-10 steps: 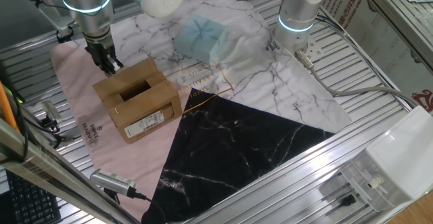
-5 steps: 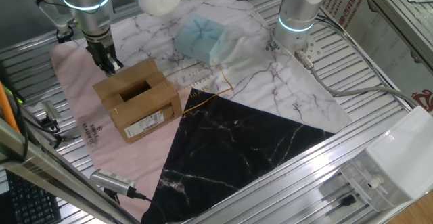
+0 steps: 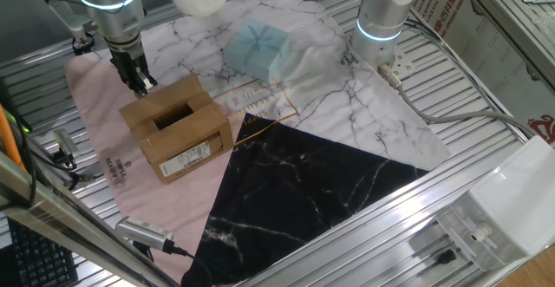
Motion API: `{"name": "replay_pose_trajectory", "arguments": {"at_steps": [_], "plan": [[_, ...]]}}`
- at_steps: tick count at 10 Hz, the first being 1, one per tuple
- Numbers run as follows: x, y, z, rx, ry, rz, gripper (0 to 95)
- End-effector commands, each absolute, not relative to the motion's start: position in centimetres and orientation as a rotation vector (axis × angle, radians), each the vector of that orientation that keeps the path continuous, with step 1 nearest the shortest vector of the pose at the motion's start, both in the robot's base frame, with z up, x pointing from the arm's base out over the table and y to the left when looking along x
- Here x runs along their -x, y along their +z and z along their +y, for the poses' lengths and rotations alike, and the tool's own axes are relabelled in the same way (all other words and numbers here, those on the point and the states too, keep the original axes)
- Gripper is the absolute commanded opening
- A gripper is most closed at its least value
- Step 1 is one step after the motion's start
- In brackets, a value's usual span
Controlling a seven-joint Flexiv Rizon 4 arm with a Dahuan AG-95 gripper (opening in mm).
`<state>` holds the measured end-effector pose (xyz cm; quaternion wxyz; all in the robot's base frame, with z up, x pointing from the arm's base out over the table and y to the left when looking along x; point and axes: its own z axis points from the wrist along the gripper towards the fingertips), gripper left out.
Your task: Cover the box
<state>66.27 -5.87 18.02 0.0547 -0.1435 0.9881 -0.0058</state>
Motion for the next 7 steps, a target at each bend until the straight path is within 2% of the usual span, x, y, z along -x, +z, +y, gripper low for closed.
{"name": "replay_pose_trajectory", "arguments": {"at_steps": [1, 7], "plan": [[-66.3, 18.1, -5.7, 0.418, 0.003, 3.001, 0.0], [-66.4, 18.3, -4.4, 0.385, -0.006, 3.008, 0.0]]}}
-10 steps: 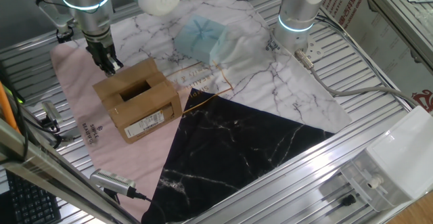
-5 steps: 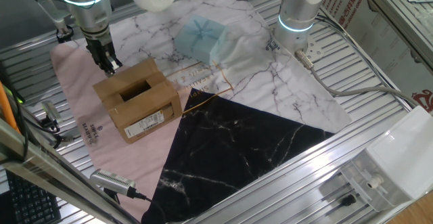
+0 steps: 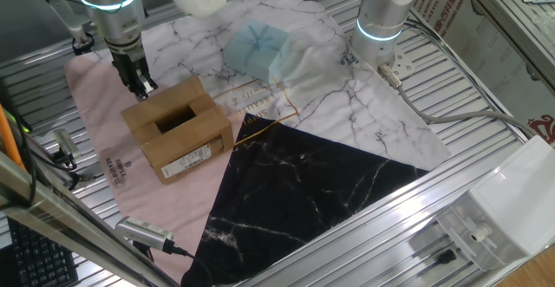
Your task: Cover the box
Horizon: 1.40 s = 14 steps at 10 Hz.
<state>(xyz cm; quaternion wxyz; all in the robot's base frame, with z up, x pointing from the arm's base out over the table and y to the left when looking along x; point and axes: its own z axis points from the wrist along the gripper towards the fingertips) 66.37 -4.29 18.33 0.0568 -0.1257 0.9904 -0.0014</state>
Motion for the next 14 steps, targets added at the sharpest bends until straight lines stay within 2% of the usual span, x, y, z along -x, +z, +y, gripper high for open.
{"name": "replay_pose_trajectory", "arguments": {"at_steps": [1, 14], "plan": [[-66.4, 18.4, -4.2, 0.382, -0.005, 3.008, 0.0], [-66.6, 19.2, -2.9, 0.334, -0.007, 3.019, 0.0]]}}
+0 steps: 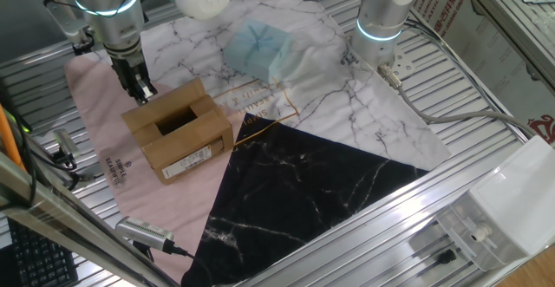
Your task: Cover the box
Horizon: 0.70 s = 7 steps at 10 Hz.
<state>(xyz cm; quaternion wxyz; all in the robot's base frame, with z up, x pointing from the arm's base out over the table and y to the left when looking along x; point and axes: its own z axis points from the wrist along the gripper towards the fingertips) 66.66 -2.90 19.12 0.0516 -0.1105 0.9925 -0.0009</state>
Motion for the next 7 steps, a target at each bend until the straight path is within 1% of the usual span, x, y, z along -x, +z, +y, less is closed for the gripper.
{"name": "replay_pose_trajectory", "arguments": {"at_steps": [1, 7], "plan": [[-66.59, 19.24, -2.89, 0.331, -0.006, 3.02, 0.0], [-66.61, 19.66, -2.67, 0.326, -0.018, 3.021, 0.0]]}}
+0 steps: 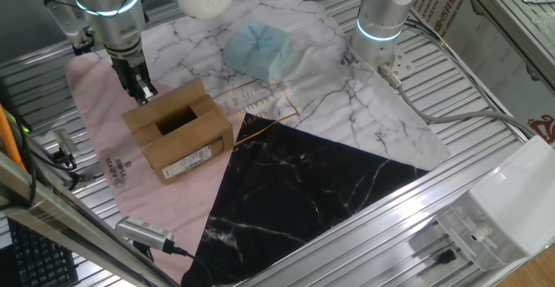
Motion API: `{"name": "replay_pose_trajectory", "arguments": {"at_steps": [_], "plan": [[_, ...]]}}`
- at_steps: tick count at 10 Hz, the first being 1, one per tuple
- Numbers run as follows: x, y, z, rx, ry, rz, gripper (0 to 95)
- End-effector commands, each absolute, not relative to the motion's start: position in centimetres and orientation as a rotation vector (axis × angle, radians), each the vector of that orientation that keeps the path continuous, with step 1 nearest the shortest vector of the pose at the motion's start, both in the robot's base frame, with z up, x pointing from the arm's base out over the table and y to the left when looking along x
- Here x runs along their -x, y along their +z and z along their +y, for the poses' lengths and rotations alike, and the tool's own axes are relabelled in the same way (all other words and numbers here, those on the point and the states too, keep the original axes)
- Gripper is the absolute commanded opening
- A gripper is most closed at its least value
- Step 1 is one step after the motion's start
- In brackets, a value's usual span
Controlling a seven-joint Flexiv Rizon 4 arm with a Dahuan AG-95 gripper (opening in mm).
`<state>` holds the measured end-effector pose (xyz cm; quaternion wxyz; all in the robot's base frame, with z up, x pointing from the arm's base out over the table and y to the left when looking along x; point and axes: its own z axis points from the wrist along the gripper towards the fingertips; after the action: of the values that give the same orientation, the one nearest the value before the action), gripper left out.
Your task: Cover the box
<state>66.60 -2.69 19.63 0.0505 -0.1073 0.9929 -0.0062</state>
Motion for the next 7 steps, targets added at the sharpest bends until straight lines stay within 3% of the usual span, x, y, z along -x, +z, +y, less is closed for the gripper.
{"name": "replay_pose_trajectory", "arguments": {"at_steps": [1, 7], "plan": [[-66.61, 19.69, -2.66, 0.324, -0.018, 3.022, 0.0], [-66.62, 19.7, -2.65, 0.342, -0.028, 3.02, 0.0]]}}
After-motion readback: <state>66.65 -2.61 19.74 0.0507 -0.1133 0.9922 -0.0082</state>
